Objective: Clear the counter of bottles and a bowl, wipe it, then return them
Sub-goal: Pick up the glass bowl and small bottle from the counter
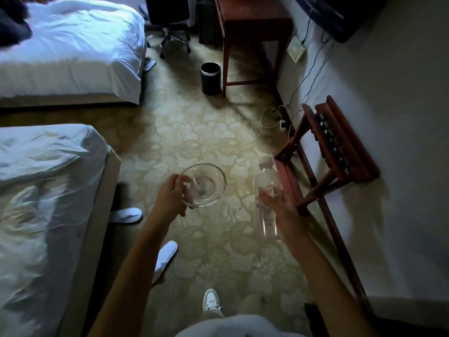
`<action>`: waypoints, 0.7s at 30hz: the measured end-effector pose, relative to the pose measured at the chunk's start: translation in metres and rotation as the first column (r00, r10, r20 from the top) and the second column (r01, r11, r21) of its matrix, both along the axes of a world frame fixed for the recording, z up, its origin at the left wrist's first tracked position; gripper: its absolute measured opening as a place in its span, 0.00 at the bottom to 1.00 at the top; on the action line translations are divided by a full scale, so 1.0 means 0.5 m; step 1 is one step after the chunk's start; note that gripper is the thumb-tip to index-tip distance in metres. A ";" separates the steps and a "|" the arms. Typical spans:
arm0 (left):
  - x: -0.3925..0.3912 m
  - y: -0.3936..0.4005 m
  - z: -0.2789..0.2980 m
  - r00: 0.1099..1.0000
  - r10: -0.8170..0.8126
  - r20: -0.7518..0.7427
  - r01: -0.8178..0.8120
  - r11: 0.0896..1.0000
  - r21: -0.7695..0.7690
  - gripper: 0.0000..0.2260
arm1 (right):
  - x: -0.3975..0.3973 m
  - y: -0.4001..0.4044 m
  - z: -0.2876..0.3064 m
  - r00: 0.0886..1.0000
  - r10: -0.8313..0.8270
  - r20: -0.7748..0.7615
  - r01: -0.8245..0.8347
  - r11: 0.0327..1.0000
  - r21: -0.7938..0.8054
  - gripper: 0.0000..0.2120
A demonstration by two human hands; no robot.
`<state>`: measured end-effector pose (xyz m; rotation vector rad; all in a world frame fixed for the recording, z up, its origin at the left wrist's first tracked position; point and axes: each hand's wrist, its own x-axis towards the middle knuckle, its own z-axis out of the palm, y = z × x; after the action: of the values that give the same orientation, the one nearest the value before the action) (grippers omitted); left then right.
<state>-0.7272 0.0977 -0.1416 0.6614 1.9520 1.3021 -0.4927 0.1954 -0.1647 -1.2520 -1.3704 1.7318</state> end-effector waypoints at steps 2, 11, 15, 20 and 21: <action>-0.057 0.051 -0.008 1.000 0.015 -0.010 -0.015 1.000 -0.005 0.12 | -0.054 0.061 -0.012 0.999 0.005 0.042 -0.006 1.000 0.003 0.15; -0.290 0.369 -0.072 0.999 0.046 -0.019 -0.048 0.995 -0.087 0.12 | -0.315 0.405 -0.107 0.999 0.039 0.030 -0.034 0.988 -0.151 0.41; -0.425 0.554 -0.053 0.994 0.095 -0.052 -0.099 0.992 -0.081 0.13 | -0.467 0.606 -0.085 0.996 0.093 0.000 -0.092 0.985 -0.148 0.38; -0.587 0.741 -0.013 0.979 0.191 -0.071 -0.194 0.980 -0.041 0.13 | -0.646 0.843 -0.024 0.984 0.175 -0.010 -0.176 0.980 -0.096 0.37; -0.616 0.771 -0.014 0.976 0.209 -0.064 -0.212 0.977 -0.036 0.13 | -0.679 0.880 -0.021 0.983 0.184 -0.015 -0.184 0.978 -0.099 0.36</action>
<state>-1.0353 0.4834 -0.1486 0.4871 2.1394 1.3754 -0.8321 0.6355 -0.1753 -1.2040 -1.4512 1.9496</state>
